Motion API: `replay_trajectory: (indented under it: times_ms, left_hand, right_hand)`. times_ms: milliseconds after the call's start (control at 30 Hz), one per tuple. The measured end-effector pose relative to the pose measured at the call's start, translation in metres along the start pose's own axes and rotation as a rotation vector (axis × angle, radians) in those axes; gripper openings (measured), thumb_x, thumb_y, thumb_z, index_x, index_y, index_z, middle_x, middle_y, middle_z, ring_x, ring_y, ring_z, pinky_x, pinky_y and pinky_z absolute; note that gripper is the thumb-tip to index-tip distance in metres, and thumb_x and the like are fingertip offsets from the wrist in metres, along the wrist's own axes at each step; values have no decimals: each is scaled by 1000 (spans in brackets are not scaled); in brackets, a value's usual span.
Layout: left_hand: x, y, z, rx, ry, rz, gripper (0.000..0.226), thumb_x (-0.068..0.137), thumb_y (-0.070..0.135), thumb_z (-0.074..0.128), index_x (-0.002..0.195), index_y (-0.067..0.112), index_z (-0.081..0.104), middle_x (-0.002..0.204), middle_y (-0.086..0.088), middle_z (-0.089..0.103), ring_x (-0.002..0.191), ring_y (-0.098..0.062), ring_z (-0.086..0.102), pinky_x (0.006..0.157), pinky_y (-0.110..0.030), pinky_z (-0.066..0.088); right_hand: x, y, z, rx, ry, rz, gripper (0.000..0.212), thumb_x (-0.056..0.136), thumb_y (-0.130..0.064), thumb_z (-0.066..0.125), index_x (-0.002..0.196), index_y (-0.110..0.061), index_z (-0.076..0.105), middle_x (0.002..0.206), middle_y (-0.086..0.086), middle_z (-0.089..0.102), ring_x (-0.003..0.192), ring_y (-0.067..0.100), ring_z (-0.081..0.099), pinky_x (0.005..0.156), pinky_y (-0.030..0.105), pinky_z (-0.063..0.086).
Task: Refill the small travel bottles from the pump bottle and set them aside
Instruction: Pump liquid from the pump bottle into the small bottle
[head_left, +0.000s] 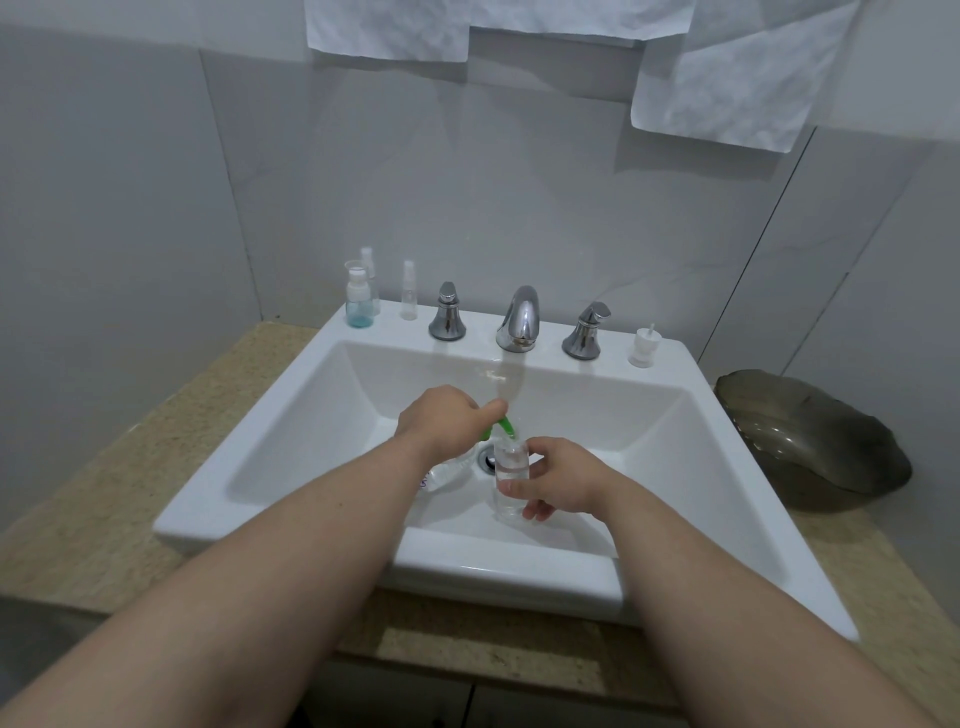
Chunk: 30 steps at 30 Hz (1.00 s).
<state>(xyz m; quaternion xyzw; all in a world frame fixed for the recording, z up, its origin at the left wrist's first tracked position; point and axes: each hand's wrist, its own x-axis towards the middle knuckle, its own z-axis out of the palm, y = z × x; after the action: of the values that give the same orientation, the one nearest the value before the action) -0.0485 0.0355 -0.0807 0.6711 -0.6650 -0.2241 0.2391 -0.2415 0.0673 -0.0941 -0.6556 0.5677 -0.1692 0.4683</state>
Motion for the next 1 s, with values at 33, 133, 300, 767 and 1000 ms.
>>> replay_trajectory:
  times_ms: [33, 133, 300, 767, 1000]
  left_hand:
    - [0, 0, 0, 4, -2, -1, 53, 89, 60, 51, 58, 17, 54, 56, 3, 49, 62, -21, 51, 60, -29, 40]
    - [0, 0, 0, 4, 3, 1, 47, 86, 57, 52, 61, 18, 54, 56, 2, 44, 60, -22, 46, 61, -31, 41]
    - [-2, -1, -1, 7, 10, 15, 55, 89, 62, 51, 58, 17, 54, 54, 5, 48, 61, -20, 50, 60, -30, 40]
    - [-5, -7, -2, -33, 6, 36, 71, 85, 86, 42, 73, 24, 74, 79, 11, 74, 80, -14, 66, 77, -34, 50]
    - [-2, -4, -1, -20, 11, 10, 68, 88, 82, 44, 69, 23, 73, 68, 8, 67, 77, -17, 66, 72, -33, 47]
  right_hand:
    - [0, 0, 0, -3, -4, 3, 37, 89, -22, 82, 119, -11, 62, 86, 4, 76, 71, 26, 73, 62, 28, 58]
    - [0, -1, 0, -10, -13, 8, 37, 89, -22, 82, 120, -11, 62, 80, 0, 75, 69, 25, 73, 62, 28, 58]
    - [-1, -1, 1, 0, -8, 7, 38, 89, -21, 82, 120, -12, 62, 83, 3, 75, 70, 25, 73, 62, 28, 58]
    - [1, 0, -1, 15, 9, -8, 38, 89, -24, 82, 120, -14, 61, 100, 14, 77, 74, 27, 74, 64, 29, 59]
    - [2, 1, -1, 20, 12, -14, 39, 89, -24, 82, 121, -14, 61, 100, 15, 77, 74, 27, 74, 63, 28, 58]
